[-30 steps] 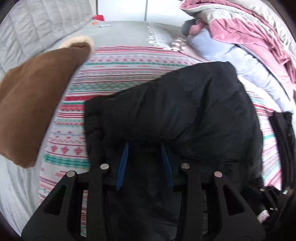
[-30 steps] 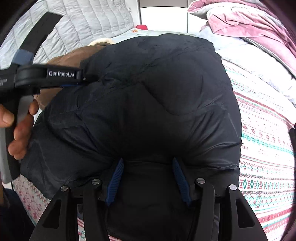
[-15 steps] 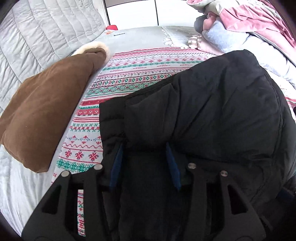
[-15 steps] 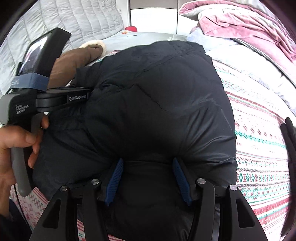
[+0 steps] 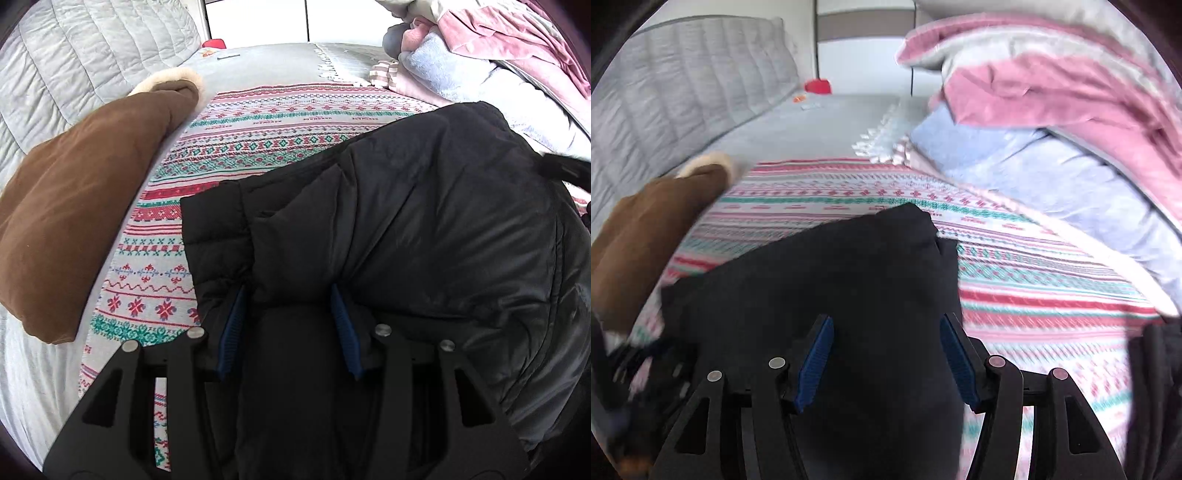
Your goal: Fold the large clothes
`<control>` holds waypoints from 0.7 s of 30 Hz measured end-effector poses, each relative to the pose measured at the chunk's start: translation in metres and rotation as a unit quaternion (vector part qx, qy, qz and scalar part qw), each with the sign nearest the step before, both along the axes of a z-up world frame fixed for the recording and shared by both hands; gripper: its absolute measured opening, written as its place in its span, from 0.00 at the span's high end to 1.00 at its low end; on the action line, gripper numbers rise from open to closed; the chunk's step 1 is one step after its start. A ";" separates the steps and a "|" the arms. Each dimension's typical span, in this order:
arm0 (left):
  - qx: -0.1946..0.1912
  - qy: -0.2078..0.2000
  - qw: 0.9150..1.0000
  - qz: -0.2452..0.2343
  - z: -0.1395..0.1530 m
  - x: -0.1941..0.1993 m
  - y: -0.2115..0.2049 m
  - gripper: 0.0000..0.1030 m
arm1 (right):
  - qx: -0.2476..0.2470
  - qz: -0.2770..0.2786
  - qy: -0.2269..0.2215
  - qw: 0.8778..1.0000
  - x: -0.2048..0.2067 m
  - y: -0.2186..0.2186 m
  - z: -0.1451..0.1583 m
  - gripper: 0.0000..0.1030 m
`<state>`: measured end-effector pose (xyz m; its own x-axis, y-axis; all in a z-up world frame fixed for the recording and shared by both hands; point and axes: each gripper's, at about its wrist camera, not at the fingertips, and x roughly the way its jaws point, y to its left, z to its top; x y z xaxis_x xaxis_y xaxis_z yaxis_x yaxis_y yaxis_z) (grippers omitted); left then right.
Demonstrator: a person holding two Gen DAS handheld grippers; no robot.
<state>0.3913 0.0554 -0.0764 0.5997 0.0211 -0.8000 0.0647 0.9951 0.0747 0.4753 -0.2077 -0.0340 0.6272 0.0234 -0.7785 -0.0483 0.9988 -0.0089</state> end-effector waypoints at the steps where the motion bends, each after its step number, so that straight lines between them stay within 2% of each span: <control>1: -0.001 0.000 1.000 0.000 -0.001 0.000 0.000 0.51 | 0.005 0.003 0.017 1.000 0.019 0.002 -0.011 0.41; 4: -0.008 -0.001 1.000 0.003 -0.001 0.002 0.002 0.51 | 0.013 -0.011 0.062 0.998 0.054 0.002 -0.046 0.40; 6: -0.018 0.000 1.000 0.005 -0.001 0.004 0.003 0.51 | 0.037 -0.033 0.083 0.995 0.066 -0.007 -0.067 0.37; 9: -0.028 0.000 1.000 0.003 -0.001 0.007 0.003 0.51 | 0.051 -0.047 0.081 0.994 0.066 -0.012 -0.080 0.35; 12: -0.018 -0.006 1.000 0.003 -0.002 0.008 -0.002 0.51 | 0.040 -0.052 0.075 0.995 0.067 -0.010 -0.087 0.34; 17: -0.002 -0.008 1.000 -0.009 -0.003 0.006 -0.003 0.51 | 0.008 -0.054 0.066 0.996 0.075 -0.016 -0.080 0.34; 19: -0.004 -0.008 1.000 -0.014 0.000 0.003 -0.001 0.51 | -0.017 -0.063 0.044 0.997 0.046 -0.021 -0.054 0.34; 21: -0.008 -0.001 1.000 -0.009 0.007 0.000 0.003 0.51 | -0.037 -0.067 -0.006 0.997 0.001 -0.023 -0.021 0.31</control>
<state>0.3917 0.0584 -0.0696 0.6009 -0.0037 -0.7994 0.0834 0.9948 0.0581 0.4764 -0.2305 -0.0549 0.6306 -0.1186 -0.7670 0.0859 0.9929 -0.0828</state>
